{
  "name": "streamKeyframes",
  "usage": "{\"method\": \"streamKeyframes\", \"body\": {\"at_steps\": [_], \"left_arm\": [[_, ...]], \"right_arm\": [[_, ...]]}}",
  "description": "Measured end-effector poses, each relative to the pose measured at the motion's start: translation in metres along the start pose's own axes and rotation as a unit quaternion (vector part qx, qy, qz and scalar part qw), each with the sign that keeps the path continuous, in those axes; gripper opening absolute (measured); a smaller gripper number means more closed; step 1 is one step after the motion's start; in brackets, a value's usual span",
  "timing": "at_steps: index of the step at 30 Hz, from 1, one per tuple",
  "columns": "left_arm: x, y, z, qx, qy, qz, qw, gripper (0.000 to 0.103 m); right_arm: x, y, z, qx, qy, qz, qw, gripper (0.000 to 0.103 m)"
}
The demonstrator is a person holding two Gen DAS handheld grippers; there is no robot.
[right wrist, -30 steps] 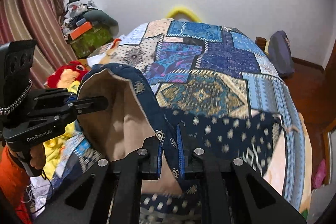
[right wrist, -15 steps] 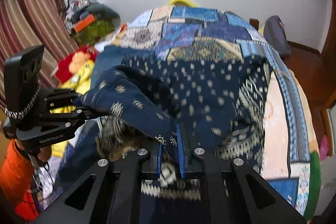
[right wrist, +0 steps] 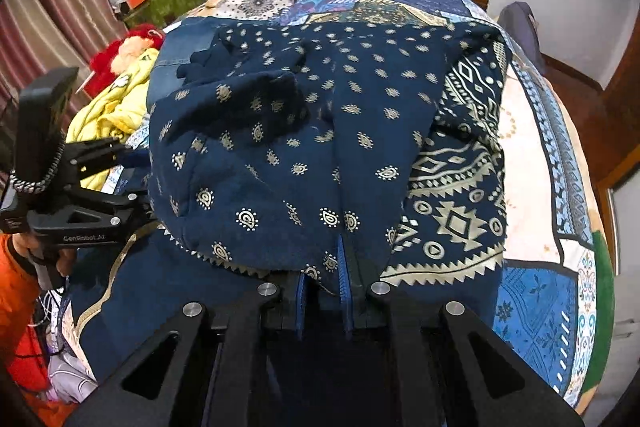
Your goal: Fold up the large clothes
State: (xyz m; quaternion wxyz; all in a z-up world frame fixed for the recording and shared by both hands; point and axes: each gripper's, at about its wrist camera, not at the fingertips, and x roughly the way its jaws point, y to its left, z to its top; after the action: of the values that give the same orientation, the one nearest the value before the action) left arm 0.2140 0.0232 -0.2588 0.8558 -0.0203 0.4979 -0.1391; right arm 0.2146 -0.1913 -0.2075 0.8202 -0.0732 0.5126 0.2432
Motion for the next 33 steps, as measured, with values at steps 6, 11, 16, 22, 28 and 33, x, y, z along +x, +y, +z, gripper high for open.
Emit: {"method": "streamKeyframes", "body": {"at_steps": [6,11,16,22,28,33], "left_arm": [[0.001,0.003,-0.001,0.000,-0.003,0.004,1.0000,0.072],[-0.004,0.009,0.001,-0.009,-0.006,0.015,0.9998,0.063],[-0.040,0.026,0.016,-0.034,-0.038,0.003,0.9987,0.061],[-0.040,0.018,0.047,-0.019,-0.052,0.005,0.9985,0.062],[0.023,0.006,0.042,0.006,0.010,0.065,0.9978,0.064],[0.038,0.018,0.032,-0.007,0.012,0.071,0.9974,0.078]], "right_arm": [[-0.006,-0.015,-0.008,-0.019,0.000,-0.065,0.998,0.010],[-0.009,-0.035,-0.008,0.015,0.006,-0.058,0.998,0.010],[-0.012,-0.037,-0.009,0.040,0.002,-0.031,0.999,0.010],[0.000,-0.031,0.004,0.048,0.015,-0.011,0.999,0.011],[0.004,-0.029,0.007,0.036,0.024,-0.007,0.999,0.010],[-0.005,-0.043,0.000,0.032,0.023,0.011,0.999,0.010]]}}
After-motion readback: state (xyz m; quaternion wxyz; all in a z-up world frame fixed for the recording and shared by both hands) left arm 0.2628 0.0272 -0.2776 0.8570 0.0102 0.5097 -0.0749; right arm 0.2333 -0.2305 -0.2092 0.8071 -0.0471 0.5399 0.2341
